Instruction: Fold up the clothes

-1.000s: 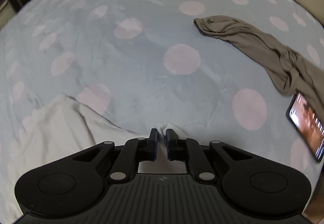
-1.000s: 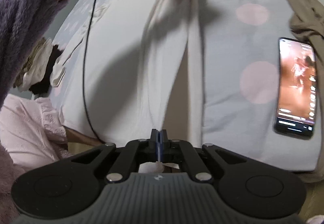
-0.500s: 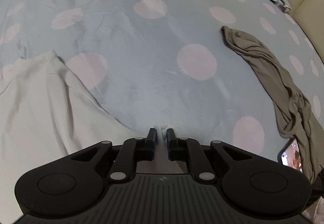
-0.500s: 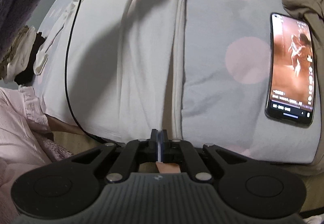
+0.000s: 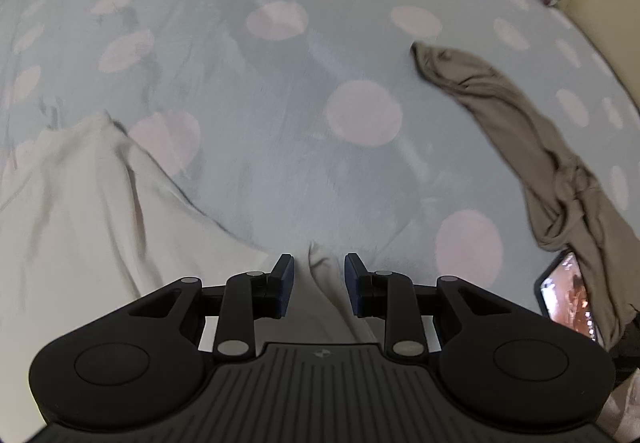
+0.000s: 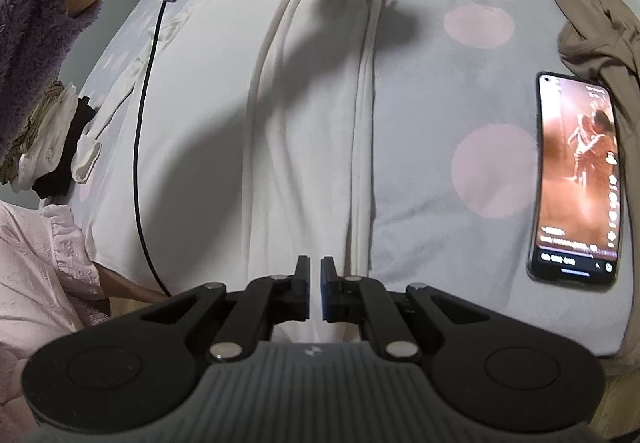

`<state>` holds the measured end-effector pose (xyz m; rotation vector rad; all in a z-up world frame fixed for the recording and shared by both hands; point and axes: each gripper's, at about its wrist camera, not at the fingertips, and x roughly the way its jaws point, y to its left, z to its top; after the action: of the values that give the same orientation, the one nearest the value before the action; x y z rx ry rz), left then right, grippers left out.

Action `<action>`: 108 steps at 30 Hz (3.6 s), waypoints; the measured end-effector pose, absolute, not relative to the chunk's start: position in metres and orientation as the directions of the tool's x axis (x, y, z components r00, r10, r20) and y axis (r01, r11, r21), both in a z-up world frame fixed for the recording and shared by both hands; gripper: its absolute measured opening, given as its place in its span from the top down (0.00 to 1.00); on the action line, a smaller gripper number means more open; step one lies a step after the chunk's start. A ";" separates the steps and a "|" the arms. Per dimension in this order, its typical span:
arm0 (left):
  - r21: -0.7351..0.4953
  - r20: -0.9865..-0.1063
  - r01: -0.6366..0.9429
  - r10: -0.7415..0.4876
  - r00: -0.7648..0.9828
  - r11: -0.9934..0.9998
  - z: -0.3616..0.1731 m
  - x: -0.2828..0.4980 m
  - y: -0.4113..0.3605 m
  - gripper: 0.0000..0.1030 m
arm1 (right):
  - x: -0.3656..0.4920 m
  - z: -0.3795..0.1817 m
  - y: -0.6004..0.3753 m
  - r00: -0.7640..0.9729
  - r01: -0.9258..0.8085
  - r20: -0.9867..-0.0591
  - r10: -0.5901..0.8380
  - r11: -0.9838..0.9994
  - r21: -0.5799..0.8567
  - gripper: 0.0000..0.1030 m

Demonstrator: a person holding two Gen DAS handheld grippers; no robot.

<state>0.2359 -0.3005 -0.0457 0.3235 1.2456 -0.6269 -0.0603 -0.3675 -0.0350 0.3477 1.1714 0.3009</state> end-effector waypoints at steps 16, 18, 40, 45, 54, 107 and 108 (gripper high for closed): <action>-0.175 -0.932 0.549 -0.317 0.175 0.818 -0.062 0.251 -0.292 1.00 | -0.048 -0.065 -0.361 0.327 -0.001 -0.860 0.391 0.910 0.414 0.99; -0.212 -0.922 0.534 -0.349 0.170 0.819 -0.058 0.252 -0.288 1.00 | -0.050 -0.060 -0.362 0.333 -0.004 -0.854 0.399 0.907 0.422 1.00; -0.202 -0.907 0.537 -0.363 0.212 0.819 -0.048 0.245 -0.282 0.89 | -0.058 -0.053 -0.375 0.415 0.042 -0.832 0.369 0.905 0.422 0.77; -0.196 -0.925 0.586 -0.347 0.155 0.786 -0.044 0.214 -0.276 0.87 | -0.058 -0.056 -0.373 0.393 0.017 -0.844 0.365 0.915 0.404 0.78; -0.230 -0.936 0.584 -0.342 0.087 0.779 -0.070 0.186 -0.281 0.87 | -0.060 -0.061 -0.367 0.345 0.007 -0.881 0.325 0.937 0.349 0.89; -0.514 -0.766 0.621 -0.642 -0.021 0.592 -0.067 -0.026 -0.163 0.82 | -0.086 -0.041 -0.353 0.369 0.013 -0.829 0.420 0.890 0.456 0.87; -0.522 -0.758 0.624 -0.651 -0.027 0.582 -0.066 -0.032 -0.164 0.82 | -0.083 -0.040 -0.349 0.365 0.002 -0.831 0.420 0.892 0.452 0.87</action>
<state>-0.0320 -0.1636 -0.0664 -0.0275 1.2304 -1.0196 -0.0830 -0.3488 -0.0399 0.4119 1.1747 0.2786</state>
